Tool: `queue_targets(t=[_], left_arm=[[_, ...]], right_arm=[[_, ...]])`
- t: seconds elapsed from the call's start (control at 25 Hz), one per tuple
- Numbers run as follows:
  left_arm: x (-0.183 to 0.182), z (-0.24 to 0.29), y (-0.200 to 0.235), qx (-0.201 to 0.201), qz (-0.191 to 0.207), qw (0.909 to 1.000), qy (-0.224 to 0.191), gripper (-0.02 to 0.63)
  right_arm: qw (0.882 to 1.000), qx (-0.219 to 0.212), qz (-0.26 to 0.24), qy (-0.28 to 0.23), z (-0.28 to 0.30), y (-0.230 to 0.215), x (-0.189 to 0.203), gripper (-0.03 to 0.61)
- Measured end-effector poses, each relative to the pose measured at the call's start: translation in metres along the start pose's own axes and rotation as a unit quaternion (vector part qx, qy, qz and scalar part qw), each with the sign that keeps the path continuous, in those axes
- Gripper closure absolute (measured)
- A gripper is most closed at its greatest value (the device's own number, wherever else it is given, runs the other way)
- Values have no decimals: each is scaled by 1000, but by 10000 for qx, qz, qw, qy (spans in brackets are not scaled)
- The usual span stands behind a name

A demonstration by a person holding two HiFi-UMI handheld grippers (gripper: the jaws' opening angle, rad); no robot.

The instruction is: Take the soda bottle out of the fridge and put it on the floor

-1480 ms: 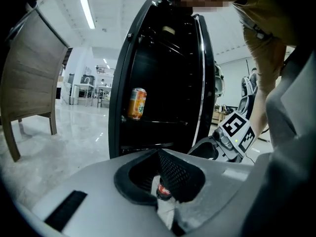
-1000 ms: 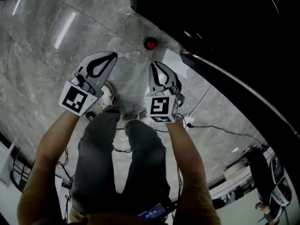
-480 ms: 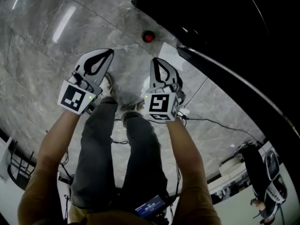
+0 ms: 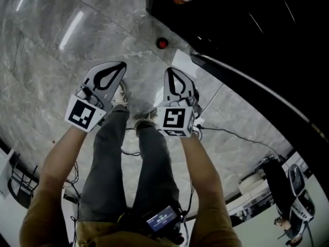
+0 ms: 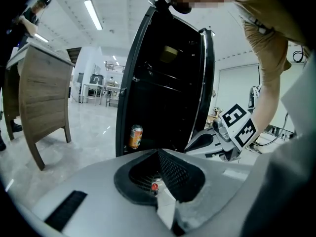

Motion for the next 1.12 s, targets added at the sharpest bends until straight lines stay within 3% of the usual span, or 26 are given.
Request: queue_targets(t=[0.48, 1.12], left_arm=[[-92, -47, -18, 92, -233, 9997, -69, 612], [-192, -83, -46, 518, 185, 9982, -230, 612]], right_arm=[[9998, 159, -100, -74, -74, -4, -84, 578], [9981, 545, 175, -242, -156, -16, -150, 578]])
Point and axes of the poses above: the fingertips, and each gripper's own axes: z forward along the fingers, y to its left, x out of its underside, the point moved 1 cm from there along -z, backward along the fingers, and after that the axes turned 8 degrees about -x, right-handed, at the moved point
